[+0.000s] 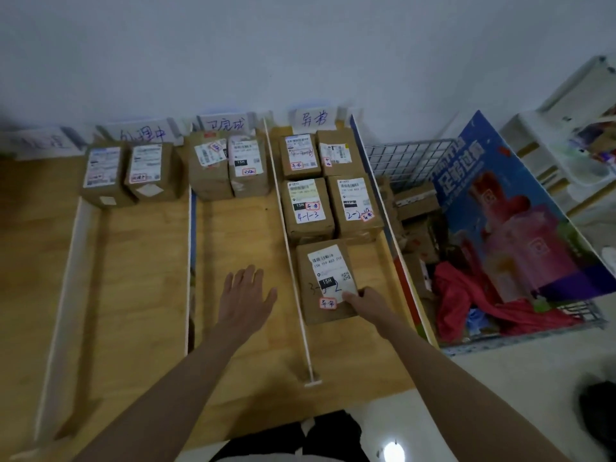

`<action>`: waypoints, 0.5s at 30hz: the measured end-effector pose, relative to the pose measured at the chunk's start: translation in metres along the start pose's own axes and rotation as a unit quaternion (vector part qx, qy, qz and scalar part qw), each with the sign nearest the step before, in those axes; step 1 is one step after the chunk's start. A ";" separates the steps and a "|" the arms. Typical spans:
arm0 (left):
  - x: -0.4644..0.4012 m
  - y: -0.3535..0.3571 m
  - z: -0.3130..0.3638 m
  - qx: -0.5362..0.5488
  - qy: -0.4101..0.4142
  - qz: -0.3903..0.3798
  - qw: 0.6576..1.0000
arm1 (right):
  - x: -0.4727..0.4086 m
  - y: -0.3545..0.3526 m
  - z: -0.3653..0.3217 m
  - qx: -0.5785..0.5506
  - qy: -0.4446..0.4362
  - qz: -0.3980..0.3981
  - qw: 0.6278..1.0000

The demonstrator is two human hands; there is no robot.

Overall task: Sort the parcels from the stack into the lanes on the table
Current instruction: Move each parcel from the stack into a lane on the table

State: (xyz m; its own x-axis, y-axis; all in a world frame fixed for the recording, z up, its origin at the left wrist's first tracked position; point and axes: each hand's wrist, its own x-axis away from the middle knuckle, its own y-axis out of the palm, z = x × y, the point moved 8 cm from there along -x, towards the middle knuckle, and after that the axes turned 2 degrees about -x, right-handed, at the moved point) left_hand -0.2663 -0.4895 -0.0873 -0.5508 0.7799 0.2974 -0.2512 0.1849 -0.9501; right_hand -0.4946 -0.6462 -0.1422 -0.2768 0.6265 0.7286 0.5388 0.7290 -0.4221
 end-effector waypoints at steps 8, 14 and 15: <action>0.008 0.017 0.027 0.008 -0.022 -0.031 0.999 | -0.018 0.005 -0.006 0.051 -0.010 -0.044 0.998; 0.004 0.019 0.041 -0.011 -0.023 -0.041 0.999 | -0.028 0.010 -0.008 0.039 -0.014 -0.069 0.997; 0.003 0.018 0.041 -0.014 -0.026 -0.041 0.999 | -0.030 0.011 -0.008 0.040 -0.014 -0.072 0.996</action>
State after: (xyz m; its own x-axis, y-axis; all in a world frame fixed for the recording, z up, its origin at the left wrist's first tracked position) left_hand -0.3052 -0.5080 -0.0999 -0.5703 0.7289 0.3788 -0.2761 0.2643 -0.9241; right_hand -0.4740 -0.6590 -0.1643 -0.3690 0.5203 0.7701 0.4267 0.8310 -0.3569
